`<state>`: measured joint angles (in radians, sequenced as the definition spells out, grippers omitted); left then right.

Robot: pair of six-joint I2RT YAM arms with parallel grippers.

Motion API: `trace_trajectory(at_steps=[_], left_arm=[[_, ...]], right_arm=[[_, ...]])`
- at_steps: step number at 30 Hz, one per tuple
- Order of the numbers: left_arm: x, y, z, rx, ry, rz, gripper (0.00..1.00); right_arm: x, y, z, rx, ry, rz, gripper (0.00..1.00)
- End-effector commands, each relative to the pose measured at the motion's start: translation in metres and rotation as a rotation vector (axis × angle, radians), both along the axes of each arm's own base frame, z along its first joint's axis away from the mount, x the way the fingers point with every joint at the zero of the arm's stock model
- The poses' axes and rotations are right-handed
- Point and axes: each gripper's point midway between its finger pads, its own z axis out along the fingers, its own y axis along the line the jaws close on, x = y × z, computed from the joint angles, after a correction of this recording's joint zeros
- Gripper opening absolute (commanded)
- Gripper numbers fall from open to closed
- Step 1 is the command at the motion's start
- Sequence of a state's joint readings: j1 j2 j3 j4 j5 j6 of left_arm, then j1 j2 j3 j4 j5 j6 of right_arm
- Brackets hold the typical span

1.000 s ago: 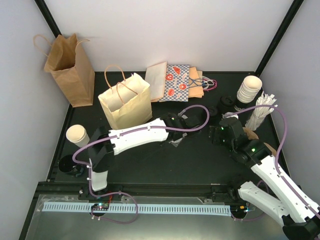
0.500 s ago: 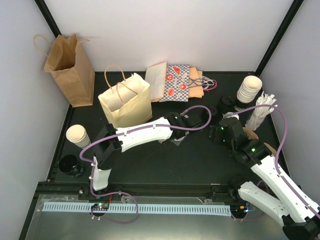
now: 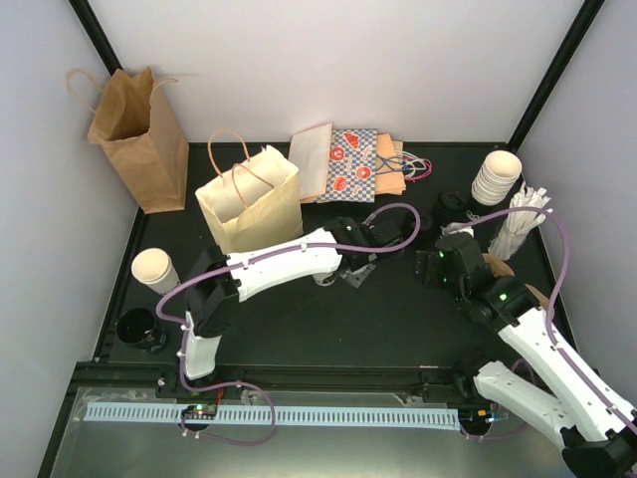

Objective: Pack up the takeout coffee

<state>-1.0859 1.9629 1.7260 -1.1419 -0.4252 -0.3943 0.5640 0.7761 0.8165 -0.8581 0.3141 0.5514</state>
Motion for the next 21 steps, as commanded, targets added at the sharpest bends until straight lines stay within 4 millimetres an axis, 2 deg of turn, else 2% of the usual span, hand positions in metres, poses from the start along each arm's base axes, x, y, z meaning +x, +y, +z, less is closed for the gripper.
trace_trajectory(at_steps=[1,3,6,11,14,16,21], left_arm=[[-0.006,-0.004,0.052,-0.131,-0.003,-0.004,0.53],[-0.009,-0.001,0.068,-0.182,-0.01,0.003,0.54],[-0.019,0.005,0.086,-0.297,0.031,0.0,0.64],[-0.031,0.027,0.105,-0.504,0.046,0.016,0.82],[-0.041,0.044,0.119,-0.616,0.009,0.022,0.98],[-0.049,0.057,0.122,-0.679,-0.021,0.024,0.99],[-0.068,0.081,0.128,-0.816,-0.079,-0.001,0.99]], right_arm=[[0.007,0.0,0.009,-0.033,-0.002,0.002,0.94],[0.009,0.001,0.008,-0.046,0.021,0.004,0.95],[0.015,0.005,0.007,-0.058,0.055,0.0,0.96],[0.03,0.014,-0.001,-0.123,0.108,0.03,1.0],[0.04,0.021,-0.002,-0.132,0.085,0.058,1.0],[0.043,0.033,-0.006,-0.11,0.094,0.117,1.0],[0.058,0.039,-0.016,-0.088,0.173,0.112,1.0]])
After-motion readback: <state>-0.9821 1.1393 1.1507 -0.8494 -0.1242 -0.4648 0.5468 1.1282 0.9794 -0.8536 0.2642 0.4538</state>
